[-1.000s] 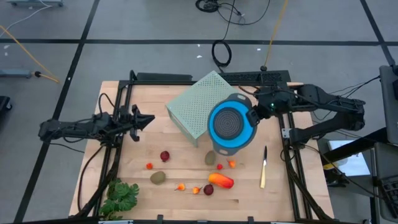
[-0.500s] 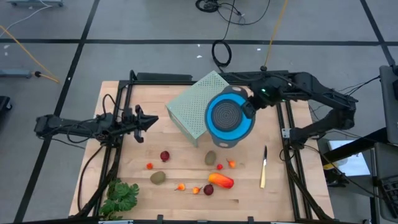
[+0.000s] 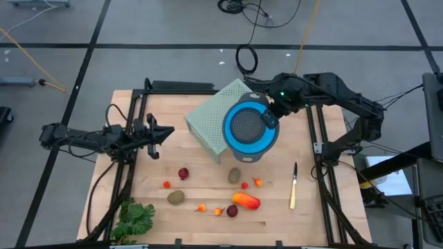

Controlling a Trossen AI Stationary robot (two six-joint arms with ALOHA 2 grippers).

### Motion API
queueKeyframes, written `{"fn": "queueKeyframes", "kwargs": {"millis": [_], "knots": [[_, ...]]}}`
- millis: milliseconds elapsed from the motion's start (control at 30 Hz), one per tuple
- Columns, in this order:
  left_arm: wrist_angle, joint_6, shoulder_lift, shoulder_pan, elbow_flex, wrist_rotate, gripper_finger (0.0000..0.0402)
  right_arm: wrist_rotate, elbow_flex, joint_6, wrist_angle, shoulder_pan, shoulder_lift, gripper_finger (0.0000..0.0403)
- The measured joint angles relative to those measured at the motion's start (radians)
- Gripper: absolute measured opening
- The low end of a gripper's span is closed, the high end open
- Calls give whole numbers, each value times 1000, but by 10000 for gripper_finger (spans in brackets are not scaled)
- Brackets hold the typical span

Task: Pick & Place Fruit
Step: Put the blue strainer bowl on the shelf

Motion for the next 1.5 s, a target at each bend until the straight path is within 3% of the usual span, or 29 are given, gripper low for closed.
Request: {"fn": "queueKeyframes", "kwargs": {"millis": [400,800,1167,1500], "knots": [[-203,65,237,-24,279,-61,21,31,-4,-5,2,0,0,9],[-245,169,463,-29,520,-60,21,32,-4,-30,18,0,0,9],[-244,191,588,-76,630,-52,21,36,-5,-56,38,0,0,9],[-246,136,597,-82,631,-52,21,35,-5,-60,40,0,-4,9]]}}
